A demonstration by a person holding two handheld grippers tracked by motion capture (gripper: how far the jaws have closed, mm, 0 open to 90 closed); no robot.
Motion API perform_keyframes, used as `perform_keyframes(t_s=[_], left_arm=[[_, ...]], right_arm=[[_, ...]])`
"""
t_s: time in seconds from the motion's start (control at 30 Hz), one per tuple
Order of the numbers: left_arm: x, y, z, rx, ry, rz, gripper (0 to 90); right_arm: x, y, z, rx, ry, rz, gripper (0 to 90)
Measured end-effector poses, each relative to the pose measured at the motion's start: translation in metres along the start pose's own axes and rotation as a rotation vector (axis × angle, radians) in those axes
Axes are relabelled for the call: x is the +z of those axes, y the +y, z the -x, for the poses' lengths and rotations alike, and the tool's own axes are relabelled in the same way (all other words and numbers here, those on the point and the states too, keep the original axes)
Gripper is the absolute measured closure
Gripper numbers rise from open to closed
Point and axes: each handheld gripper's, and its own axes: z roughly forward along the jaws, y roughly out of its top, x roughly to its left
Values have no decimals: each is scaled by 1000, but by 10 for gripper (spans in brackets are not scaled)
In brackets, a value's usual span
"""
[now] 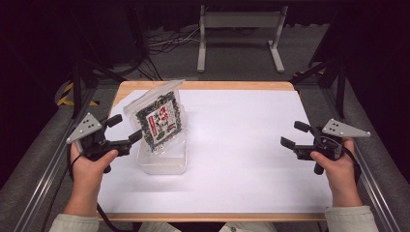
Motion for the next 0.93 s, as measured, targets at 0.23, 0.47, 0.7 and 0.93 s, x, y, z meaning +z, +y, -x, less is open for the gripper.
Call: perform_keyframes(t_s=[0.23, 0.47, 0.7, 0.93], left_arm=[[-23, -36, 2, 66, 19, -80, 74], [-33, -73, -4, 52, -1, -107, 74], [-29, -100, -9, 8, -24, -155, 64], [-27, -105, -11, 14, -26, -158, 58]], right_arm=[[-11, -29, 5, 21, -46, -14, 133], [-12, -57, 6, 21, -78, -26, 121], [-9, -75, 8, 19, -98, -30, 110], [-9, -83, 11, 31, -108, -30, 106]])
